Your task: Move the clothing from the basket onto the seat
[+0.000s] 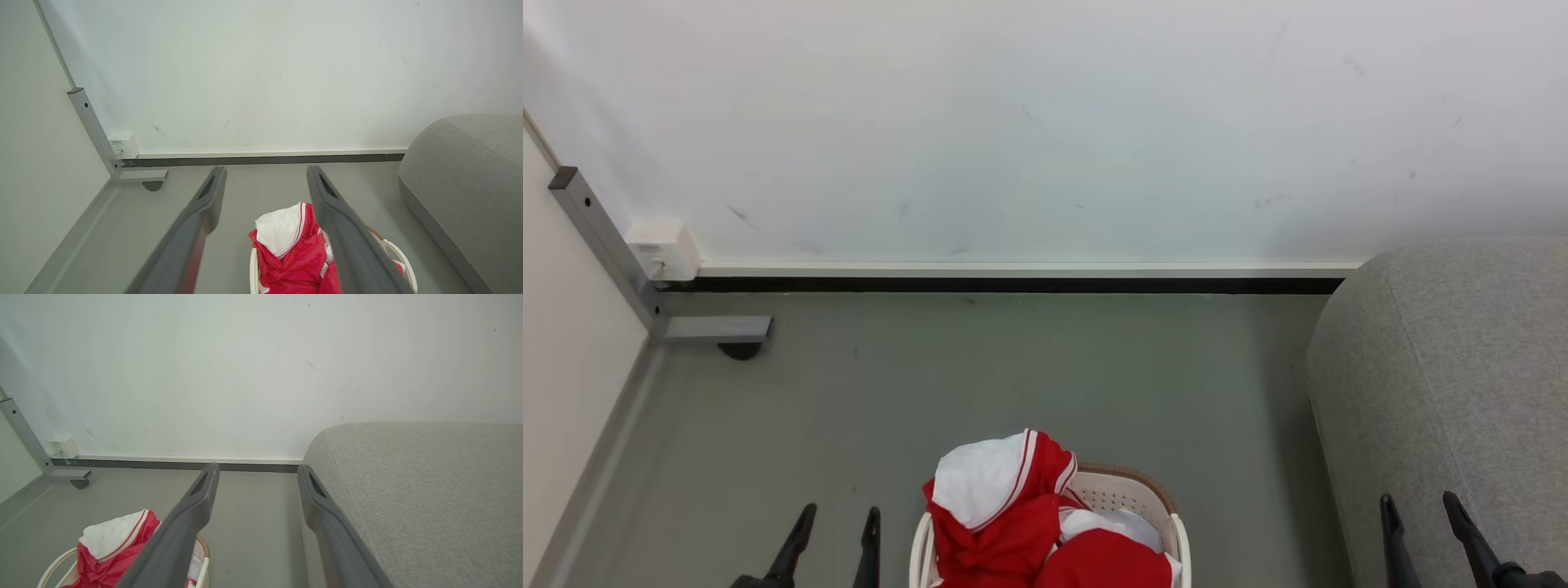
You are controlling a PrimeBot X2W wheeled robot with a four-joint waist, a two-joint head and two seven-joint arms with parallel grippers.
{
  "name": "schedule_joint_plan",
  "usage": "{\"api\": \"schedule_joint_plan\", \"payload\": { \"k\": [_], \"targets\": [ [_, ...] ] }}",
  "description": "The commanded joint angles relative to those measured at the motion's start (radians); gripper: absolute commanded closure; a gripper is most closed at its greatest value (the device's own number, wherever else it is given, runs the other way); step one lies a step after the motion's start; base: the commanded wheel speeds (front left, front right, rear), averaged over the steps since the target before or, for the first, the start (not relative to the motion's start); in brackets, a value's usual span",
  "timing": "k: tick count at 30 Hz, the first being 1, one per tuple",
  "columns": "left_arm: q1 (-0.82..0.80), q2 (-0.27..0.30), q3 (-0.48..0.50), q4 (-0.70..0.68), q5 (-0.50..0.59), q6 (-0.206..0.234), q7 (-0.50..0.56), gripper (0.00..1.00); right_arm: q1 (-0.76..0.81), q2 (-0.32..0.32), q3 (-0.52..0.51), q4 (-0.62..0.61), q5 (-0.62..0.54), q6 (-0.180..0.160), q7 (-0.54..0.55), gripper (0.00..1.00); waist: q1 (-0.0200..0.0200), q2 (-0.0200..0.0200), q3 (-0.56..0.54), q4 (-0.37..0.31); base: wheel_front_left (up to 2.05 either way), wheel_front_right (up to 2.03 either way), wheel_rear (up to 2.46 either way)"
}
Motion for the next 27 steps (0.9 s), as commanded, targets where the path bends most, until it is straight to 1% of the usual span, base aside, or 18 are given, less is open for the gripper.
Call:
{"api": "schedule_joint_plan", "payload": {
  "k": [1, 11, 15, 18, 22, 27],
  "targets": [
    [0.012, 0.001, 0.005, 0.003, 0.02, -0.005, -0.008, 0.0, 0.016, -0.007, 0.003, 0.002, -0.014, -0.002, -0.008, 0.0, 0.0, 0.0, 0.0, -0.001, 0.0, 0.0, 0.0],
    [0.007, -0.017, 0.02, 0.013, 0.011, -0.026, -0.006, 0.0, -0.004, -0.016, 0.009, 0.001, 0.008, -0.002, -0.006, 0.0, 0.0, 0.0, 0.015, -0.019, 0.0, 0.0, 0.0],
    [-0.022, -0.022, 0.006, 0.023, 0.004, -0.047, -0.006, 0.0, -0.019, -0.016, 0.011, -0.011, 0.009, -0.002, -0.006, 0.0, 0.0, 0.0, 0.044, -0.035, 0.0, 0.0, 0.0],
    [-0.071, -0.024, -0.032, 0.045, 0.017, -0.069, -0.006, 0.0, -0.044, -0.016, 0.011, -0.03, 0.01, -0.002, -0.006, 0.0, 0.0, 0.0, 0.099, -0.049, 0.0, 0.0, 0.0],
    [-0.165, -0.024, -0.112, 0.089, 0.047, -0.092, -0.006, 0.0, -0.096, -0.01, 0.021, -0.056, 0.004, -0.002, -0.006, 0.0, 0.0, 0.0, 0.198, -0.079, 0.0, 0.0, 0.0],
    [-0.313, -0.019, -0.183, 0.206, 0.074, -0.102, -0.006, 0.0, -0.185, 0.0, 0.056, -0.096, 0.005, -0.002, -0.006, 0.0, 0.0, 0.0, 0.347, -0.139, 0.0, 0.0, 0.0]
  ]
}}
